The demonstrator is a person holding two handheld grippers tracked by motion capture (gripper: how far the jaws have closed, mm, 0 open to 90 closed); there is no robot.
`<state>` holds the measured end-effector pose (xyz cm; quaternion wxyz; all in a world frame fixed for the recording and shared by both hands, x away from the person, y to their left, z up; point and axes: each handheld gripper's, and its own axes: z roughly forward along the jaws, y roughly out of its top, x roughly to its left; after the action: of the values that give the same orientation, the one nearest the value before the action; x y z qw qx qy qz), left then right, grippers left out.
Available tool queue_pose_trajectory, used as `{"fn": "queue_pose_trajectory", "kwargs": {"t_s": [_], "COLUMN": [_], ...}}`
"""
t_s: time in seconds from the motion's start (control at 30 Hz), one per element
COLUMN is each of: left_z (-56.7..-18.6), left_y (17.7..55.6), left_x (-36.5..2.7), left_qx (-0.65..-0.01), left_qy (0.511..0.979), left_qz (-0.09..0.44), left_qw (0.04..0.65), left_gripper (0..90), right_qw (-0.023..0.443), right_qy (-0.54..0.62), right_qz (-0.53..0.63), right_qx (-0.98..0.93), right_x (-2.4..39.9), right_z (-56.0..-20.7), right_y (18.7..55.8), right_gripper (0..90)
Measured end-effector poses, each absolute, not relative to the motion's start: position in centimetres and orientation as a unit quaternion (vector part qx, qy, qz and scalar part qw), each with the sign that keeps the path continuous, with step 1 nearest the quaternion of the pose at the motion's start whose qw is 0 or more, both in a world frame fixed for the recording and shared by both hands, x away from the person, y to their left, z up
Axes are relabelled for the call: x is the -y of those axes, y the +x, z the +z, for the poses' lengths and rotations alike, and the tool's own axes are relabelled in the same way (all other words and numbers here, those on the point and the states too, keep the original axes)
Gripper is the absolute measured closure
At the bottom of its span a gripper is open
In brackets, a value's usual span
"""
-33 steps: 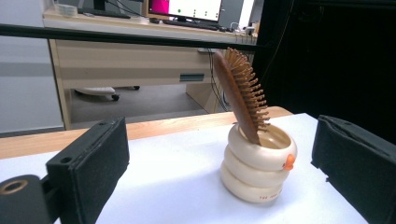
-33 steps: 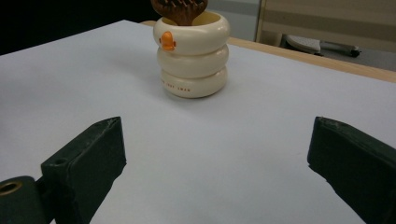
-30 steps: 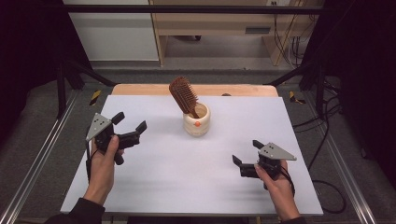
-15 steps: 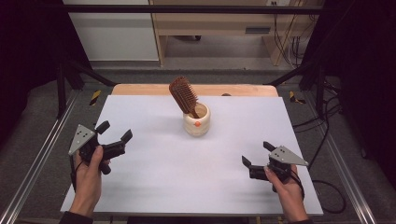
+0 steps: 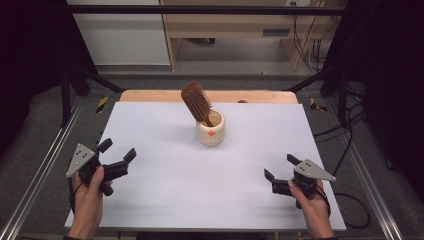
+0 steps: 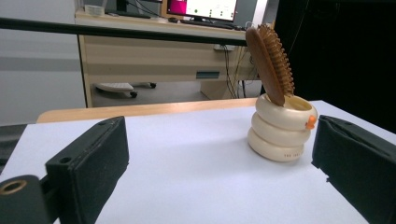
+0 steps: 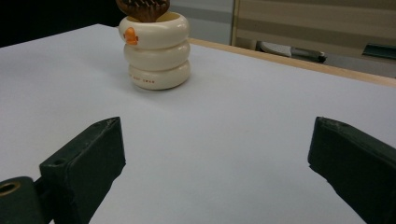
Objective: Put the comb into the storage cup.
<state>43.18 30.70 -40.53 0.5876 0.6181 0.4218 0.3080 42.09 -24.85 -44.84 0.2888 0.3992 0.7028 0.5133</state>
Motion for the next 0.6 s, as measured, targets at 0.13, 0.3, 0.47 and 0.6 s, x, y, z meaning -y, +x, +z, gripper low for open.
{"fn": "queue_pose_trajectory", "kwargs": {"t_s": [0.13,0.3,0.47,0.6], "left_z": [-41.2,-41.9,-42.7,-43.1], "left_y": [42.8,42.3,41.9,41.7], "left_x": [-30.9,-31.0,-31.1,-31.1], "left_qx": [-0.424,-0.424,-0.427,-0.427], "left_qy": [0.621,0.626,0.626,0.626], "left_qz": [0.296,0.285,0.279,0.277], "left_qw": [0.589,0.589,0.590,0.590], "left_gripper": [4.1,4.5,4.5,4.5], "right_qw": [0.288,0.288,0.289,0.288], "right_qy": [0.400,0.402,0.402,0.402], "right_qz": [0.514,0.515,0.514,0.514], "right_qx": [-0.702,-0.700,-0.701,-0.701], "right_x": [25.0,25.2,25.2,25.2], "right_z": [-45.0,-45.2,-45.4,-45.5], "right_y": [42.1,42.0,42.0,42.0], "right_gripper": [4.4,4.4,4.5,4.5]}}
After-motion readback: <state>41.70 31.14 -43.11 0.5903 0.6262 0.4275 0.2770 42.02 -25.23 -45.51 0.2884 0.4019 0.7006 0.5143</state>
